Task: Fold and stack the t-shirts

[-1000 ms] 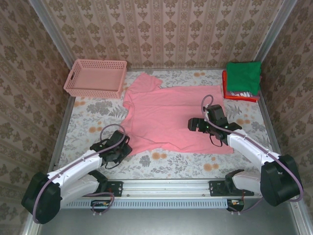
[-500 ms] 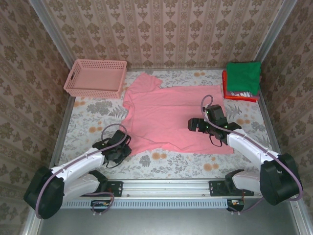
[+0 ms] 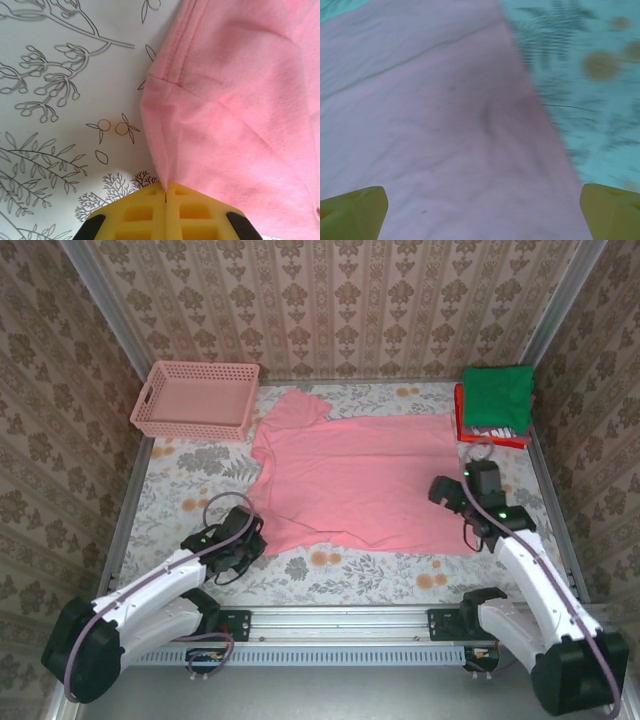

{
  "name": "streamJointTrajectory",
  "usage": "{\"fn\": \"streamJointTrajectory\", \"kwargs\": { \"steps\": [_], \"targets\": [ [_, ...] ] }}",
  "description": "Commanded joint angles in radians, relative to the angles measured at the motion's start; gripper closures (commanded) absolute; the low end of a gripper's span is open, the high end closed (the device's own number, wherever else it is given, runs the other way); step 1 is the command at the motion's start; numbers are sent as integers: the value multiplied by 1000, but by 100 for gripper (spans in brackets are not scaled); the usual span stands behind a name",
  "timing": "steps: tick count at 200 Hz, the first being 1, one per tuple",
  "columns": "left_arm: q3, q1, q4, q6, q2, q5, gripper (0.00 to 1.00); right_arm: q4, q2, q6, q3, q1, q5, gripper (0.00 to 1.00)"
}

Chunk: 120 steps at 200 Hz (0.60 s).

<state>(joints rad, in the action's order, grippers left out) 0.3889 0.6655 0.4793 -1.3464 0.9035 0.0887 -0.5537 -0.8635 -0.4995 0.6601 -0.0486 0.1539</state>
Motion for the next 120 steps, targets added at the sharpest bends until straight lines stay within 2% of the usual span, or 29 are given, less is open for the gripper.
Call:
{"fn": "streamJointTrajectory", "kwargs": {
  "steps": [1, 14, 44, 83, 102, 120],
  "targets": [
    [28, -16, 62, 10, -27, 47, 100, -193, 85, -43, -53, 127, -11, 0],
    [28, -23, 61, 13, -27, 50, 100, -230, 108, -128, -79, 199, -11, 11],
    [33, -23, 52, 10, -1, 47, 100, -249, 23, -240, -92, 282, -108, 23],
    [50, -25, 54, 23, 16, 55, 100, -197, -68, -287, -152, 317, -213, 48],
    [45, -24, 44, 16, 18, 57, 100, -172, -96, -287, -170, 328, -231, 54],
    [44, -26, 39, 15, 24, 59, 100, -151, -127, -280, -177, 332, -232, 56]
  ]
}}
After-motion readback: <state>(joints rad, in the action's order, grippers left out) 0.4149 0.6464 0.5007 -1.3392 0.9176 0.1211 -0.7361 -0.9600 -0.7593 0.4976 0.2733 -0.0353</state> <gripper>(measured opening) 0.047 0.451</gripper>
